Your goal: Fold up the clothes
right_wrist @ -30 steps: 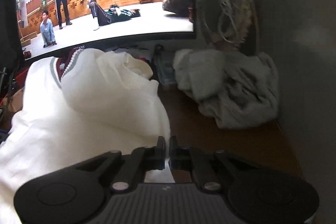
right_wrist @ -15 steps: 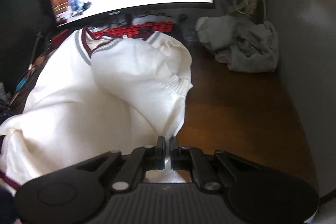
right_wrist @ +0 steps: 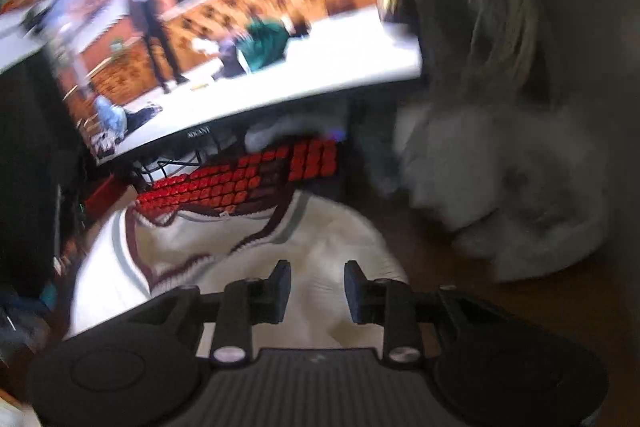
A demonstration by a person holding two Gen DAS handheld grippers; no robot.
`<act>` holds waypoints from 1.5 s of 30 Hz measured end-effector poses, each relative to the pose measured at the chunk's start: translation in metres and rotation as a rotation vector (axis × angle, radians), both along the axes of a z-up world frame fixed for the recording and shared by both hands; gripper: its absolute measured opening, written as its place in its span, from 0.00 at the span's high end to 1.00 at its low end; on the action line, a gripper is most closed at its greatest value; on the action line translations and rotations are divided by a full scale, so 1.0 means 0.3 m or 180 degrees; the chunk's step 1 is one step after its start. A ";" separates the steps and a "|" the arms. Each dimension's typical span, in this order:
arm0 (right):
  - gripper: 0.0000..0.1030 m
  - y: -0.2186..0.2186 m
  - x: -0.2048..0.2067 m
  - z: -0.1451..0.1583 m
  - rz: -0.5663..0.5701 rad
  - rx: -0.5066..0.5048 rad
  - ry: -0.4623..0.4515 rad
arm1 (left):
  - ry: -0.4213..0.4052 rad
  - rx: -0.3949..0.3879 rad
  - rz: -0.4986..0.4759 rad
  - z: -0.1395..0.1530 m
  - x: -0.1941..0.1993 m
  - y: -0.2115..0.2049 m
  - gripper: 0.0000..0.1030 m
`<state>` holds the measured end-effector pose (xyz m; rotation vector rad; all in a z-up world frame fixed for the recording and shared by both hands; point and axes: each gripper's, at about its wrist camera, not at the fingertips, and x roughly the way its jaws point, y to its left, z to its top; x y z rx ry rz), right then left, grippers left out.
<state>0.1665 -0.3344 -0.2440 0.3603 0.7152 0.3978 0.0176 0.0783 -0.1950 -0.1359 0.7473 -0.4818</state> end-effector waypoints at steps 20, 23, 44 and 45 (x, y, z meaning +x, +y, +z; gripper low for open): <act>0.85 0.026 0.173 0.025 0.0002 -0.0986 -0.0457 | 0.0196 -0.0142 0.0134 -0.070 0.162 0.019 0.73; 0.59 -0.021 0.126 0.078 0.0100 -0.0727 -0.0390 | 0.0115 -0.0292 0.0215 -0.058 0.198 0.038 0.72; 0.45 0.379 0.232 -0.001 0.0852 0.0210 0.0284 | 0.0094 -0.0002 -0.0138 -0.152 0.286 -0.236 0.74; 0.46 0.390 0.245 -0.021 0.0829 0.0205 0.0373 | 0.0050 0.0069 -0.0141 -0.156 0.279 -0.245 0.73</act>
